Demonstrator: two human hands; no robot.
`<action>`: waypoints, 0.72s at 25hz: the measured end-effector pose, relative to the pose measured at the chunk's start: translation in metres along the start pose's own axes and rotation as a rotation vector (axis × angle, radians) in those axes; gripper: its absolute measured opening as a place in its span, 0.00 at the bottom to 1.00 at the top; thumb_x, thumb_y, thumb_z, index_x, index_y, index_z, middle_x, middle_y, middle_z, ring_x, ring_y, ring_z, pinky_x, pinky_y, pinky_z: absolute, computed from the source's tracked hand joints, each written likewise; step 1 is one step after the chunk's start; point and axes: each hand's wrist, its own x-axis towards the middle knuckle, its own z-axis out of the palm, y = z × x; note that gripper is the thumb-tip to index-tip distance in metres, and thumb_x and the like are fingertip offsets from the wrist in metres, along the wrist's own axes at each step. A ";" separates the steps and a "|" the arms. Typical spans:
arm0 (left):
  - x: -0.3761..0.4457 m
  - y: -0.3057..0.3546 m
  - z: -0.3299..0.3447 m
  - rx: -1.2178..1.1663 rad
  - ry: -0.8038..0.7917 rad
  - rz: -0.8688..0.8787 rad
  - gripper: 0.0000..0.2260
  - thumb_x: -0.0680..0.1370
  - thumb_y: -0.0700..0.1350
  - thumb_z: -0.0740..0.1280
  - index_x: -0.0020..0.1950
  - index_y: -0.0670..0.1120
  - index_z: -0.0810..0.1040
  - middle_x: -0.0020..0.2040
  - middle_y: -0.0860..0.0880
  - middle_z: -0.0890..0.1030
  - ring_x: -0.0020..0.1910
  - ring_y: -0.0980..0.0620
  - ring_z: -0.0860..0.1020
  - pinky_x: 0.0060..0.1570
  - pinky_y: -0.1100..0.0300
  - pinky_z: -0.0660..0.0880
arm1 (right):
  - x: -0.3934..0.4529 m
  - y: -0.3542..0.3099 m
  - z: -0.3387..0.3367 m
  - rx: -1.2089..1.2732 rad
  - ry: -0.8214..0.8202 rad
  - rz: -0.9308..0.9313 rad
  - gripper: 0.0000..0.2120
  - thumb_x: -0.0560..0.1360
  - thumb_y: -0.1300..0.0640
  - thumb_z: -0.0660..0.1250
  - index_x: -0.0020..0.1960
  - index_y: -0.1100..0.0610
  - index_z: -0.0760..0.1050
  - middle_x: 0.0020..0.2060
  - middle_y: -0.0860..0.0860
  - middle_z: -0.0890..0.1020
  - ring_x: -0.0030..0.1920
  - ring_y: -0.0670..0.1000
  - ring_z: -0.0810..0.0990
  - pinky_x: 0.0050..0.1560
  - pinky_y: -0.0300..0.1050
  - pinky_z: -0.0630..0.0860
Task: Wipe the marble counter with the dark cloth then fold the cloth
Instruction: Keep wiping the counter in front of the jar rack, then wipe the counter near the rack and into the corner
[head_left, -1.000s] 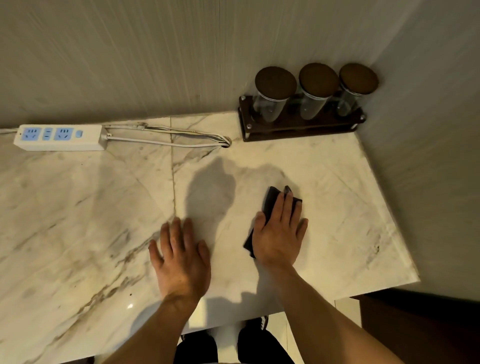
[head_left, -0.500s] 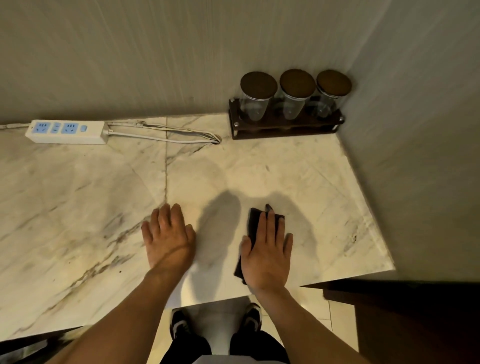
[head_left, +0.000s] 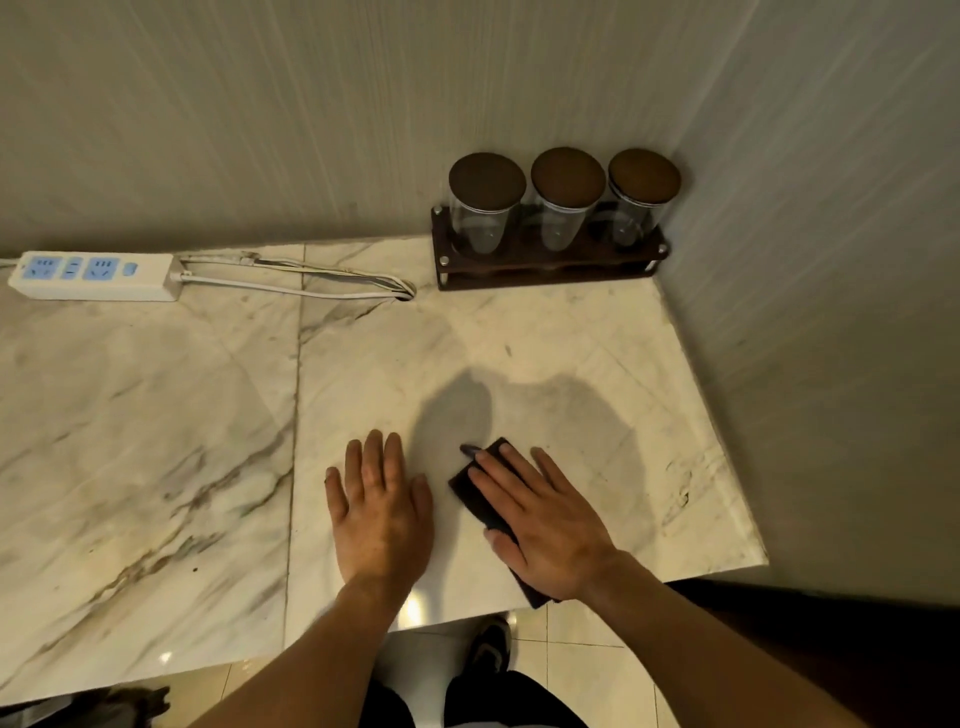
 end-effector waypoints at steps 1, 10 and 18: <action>0.000 0.000 0.001 0.024 -0.003 0.002 0.27 0.79 0.55 0.48 0.76 0.45 0.59 0.77 0.44 0.61 0.77 0.44 0.52 0.75 0.44 0.46 | 0.006 0.009 -0.002 -0.009 -0.022 -0.052 0.30 0.79 0.43 0.53 0.78 0.53 0.53 0.78 0.50 0.53 0.77 0.52 0.47 0.73 0.57 0.48; 0.003 0.000 0.000 0.054 0.007 0.023 0.27 0.79 0.53 0.53 0.74 0.41 0.63 0.74 0.40 0.66 0.74 0.38 0.59 0.72 0.39 0.53 | 0.076 0.066 -0.019 -0.039 -0.057 -0.073 0.30 0.79 0.44 0.52 0.78 0.52 0.52 0.78 0.48 0.53 0.77 0.50 0.46 0.75 0.56 0.47; 0.005 0.003 -0.001 0.120 -0.042 -0.019 0.27 0.78 0.55 0.51 0.74 0.42 0.65 0.74 0.41 0.67 0.75 0.41 0.58 0.72 0.40 0.53 | 0.118 0.084 -0.032 -0.019 -0.029 0.050 0.29 0.80 0.43 0.49 0.78 0.50 0.48 0.78 0.47 0.49 0.77 0.49 0.43 0.75 0.55 0.46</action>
